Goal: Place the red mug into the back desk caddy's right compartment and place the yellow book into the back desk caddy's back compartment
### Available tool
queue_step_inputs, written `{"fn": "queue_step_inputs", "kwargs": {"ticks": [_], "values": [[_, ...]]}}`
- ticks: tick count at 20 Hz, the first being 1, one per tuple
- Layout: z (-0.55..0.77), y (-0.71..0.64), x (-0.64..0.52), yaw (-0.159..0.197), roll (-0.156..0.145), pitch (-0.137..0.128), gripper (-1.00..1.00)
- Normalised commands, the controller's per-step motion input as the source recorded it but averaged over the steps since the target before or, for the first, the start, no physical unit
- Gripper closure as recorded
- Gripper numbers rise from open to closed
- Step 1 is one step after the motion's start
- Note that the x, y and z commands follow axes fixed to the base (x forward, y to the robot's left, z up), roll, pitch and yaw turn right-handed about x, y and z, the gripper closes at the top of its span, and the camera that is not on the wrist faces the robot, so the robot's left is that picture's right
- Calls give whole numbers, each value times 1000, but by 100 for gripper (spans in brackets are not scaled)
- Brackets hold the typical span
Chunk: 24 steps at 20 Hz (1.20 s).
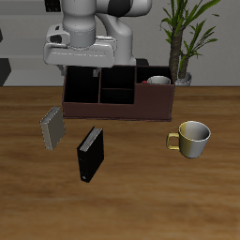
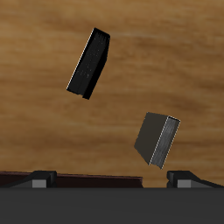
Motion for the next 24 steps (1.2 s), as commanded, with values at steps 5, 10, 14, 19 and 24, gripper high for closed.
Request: {"fn": "queue_step_inputs", "kwargs": {"ticks": [5,10,14,19,24], "values": [[-134,-636,-113,0,-51,-12,-100],[-124,-343,-57,21,-12,-4,-100],[-42,-342,-19,-8,-33,-46,-100],[-147,-176,17,-25,-33,-15,-100],[-80,-48,-12,-55,13,-41,-100]]}}
